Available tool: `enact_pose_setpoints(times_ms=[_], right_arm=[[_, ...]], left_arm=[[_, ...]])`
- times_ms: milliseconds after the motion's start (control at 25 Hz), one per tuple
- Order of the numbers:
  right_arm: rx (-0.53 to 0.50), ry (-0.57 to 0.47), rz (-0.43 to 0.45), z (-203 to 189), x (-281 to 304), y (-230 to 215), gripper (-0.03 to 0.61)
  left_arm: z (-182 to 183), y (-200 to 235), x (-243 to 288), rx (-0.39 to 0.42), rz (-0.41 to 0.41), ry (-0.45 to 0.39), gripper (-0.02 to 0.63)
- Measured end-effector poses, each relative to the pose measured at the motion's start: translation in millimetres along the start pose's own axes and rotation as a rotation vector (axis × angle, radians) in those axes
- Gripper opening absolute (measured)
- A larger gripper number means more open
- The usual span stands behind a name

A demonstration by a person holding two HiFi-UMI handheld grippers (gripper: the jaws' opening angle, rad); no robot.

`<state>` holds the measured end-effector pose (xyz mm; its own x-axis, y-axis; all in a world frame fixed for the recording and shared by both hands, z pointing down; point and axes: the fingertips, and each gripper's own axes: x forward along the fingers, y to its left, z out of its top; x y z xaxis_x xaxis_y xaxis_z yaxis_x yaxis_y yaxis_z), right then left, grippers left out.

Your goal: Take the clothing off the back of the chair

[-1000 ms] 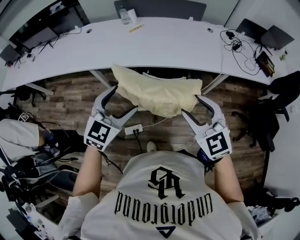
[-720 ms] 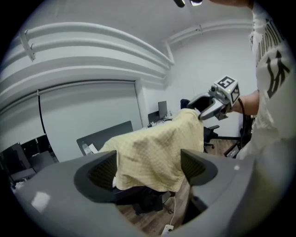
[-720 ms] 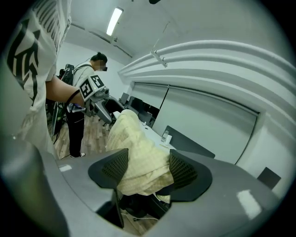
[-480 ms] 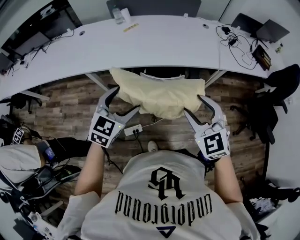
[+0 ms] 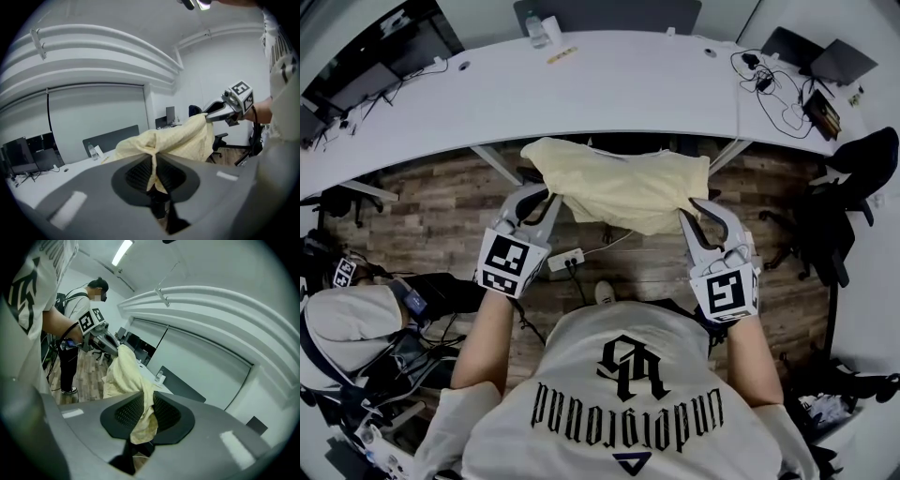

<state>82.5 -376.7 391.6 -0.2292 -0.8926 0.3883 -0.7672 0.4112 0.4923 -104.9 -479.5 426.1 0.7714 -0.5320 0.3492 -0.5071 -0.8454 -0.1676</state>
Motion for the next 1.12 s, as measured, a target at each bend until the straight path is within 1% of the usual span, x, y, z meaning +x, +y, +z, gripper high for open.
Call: enact_pose_setpoints(times_ms=[120, 320, 480, 640, 760, 920, 1120], right_arm=[[-0.007, -0.015, 0.002, 2.9, -3.7, 2.2, 0.057], [-0.008, -0.041, 0.014, 1.5, -16.4, 0.1, 0.055], [-0.016, -0.083, 0.031, -0.6, -35.9, 1.1, 0.054], [-0.017, -0.134, 0.056, -4.1, -63.9, -5.0, 0.054], [-0.028, -0.161, 0.086, -12.1, -88.3, -8.6, 0.054], [-0.041, -0.207, 0.12, -29.2, -126.0, -5.3, 0.054], [-0.046, -0.253, 0.166, -48.3, -170.7, 3.1, 0.054]], left_arm=[[-1.1, -1.9, -6.7, 0.002, 0.013, -0.02, 0.067], [9.8, -18.6, -16.6, -0.016, 0.028, -0.053, 0.067], [13.6, -39.0, -29.7, -0.025, 0.071, -0.051, 0.067], [29.6, -66.7, -44.0, -0.014, 0.118, -0.055, 0.067], [41.2, -95.9, -53.1, -0.01, 0.154, -0.058, 0.067], [50.8, -147.0, -66.3, -0.008, 0.196, -0.064, 0.067], [56.6, -205.8, -87.5, -0.004, 0.246, -0.051, 0.067]])
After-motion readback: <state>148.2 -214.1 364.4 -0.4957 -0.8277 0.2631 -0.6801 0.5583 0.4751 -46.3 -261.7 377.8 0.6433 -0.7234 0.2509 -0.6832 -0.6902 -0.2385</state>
